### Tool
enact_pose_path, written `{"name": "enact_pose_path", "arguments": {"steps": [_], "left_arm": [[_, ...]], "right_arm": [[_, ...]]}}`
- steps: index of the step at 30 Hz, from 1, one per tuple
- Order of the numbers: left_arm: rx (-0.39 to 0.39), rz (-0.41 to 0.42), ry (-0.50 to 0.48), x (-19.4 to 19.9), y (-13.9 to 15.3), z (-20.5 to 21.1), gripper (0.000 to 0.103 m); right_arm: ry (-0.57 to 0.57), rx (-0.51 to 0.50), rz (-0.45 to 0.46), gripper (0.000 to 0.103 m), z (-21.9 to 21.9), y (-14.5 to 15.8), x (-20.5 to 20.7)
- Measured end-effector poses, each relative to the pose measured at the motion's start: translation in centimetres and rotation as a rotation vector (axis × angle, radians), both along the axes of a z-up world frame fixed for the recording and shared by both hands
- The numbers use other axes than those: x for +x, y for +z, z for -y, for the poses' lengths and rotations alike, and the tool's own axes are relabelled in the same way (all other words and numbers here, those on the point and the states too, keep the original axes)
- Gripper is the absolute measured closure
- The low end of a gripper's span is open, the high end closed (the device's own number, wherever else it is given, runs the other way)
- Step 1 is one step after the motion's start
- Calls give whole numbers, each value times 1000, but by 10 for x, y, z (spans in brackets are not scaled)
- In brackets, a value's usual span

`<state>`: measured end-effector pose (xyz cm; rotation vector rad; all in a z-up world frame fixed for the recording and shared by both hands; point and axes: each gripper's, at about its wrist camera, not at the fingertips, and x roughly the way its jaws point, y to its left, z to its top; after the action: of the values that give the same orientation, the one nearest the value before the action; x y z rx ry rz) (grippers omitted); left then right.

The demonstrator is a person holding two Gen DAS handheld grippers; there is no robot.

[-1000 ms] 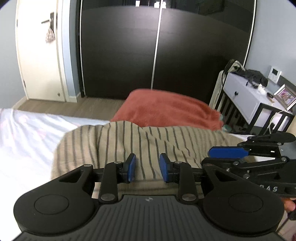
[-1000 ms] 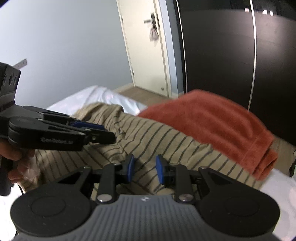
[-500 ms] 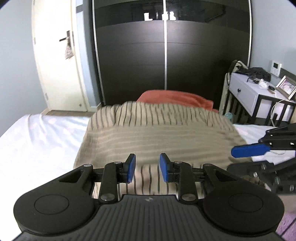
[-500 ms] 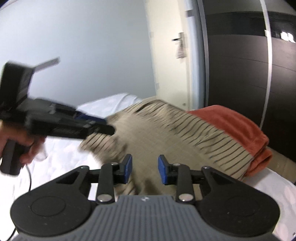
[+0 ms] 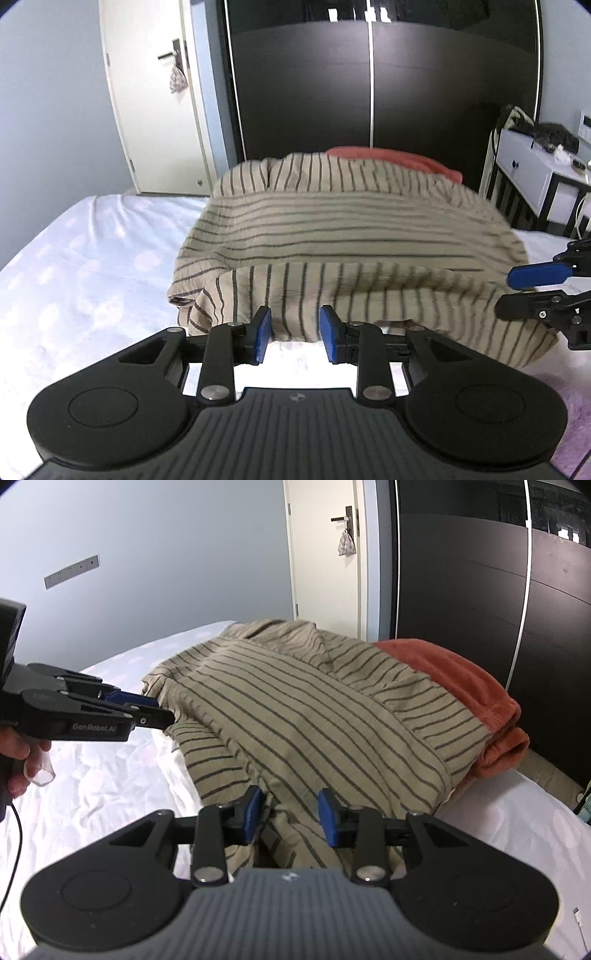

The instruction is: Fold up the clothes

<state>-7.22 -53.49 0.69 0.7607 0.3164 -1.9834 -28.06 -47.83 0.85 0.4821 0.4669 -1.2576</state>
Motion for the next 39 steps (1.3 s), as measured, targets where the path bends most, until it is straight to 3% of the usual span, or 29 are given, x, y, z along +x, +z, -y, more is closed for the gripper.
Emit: {"name": "enact_pose_path", "arguments": {"steps": [2, 5, 9, 11, 18, 25, 28, 39], "left_arm": [[-22, -19, 12, 0, 10, -12, 62], [-61, -66, 31, -1, 30, -31, 45], [-92, -106, 80, -6, 52, -53, 34], [-110, -112, 130, -9, 61, -61, 27], [-144, -143, 226, -14, 80, -97, 26], [-120, -124, 331, -18, 64, -127, 26], [-77, -153, 346, -20, 56, -137, 26], [-77, -163, 342, -36, 46, -171, 26]], "right_arm": [[1, -20, 21, 52, -2, 6, -2], [-33, -50, 61, 33, -11, 21, -8], [-129, -97, 119, 10, -22, 49, -15], [-145, -109, 123, 8, -28, 57, -17], [-119, -108, 112, 8, -48, 73, -18], [-94, -106, 101, 8, -67, 88, -19], [-92, -87, 101, 8, -78, 81, -16], [-80, -67, 61, 8, -116, 56, -21]]}}
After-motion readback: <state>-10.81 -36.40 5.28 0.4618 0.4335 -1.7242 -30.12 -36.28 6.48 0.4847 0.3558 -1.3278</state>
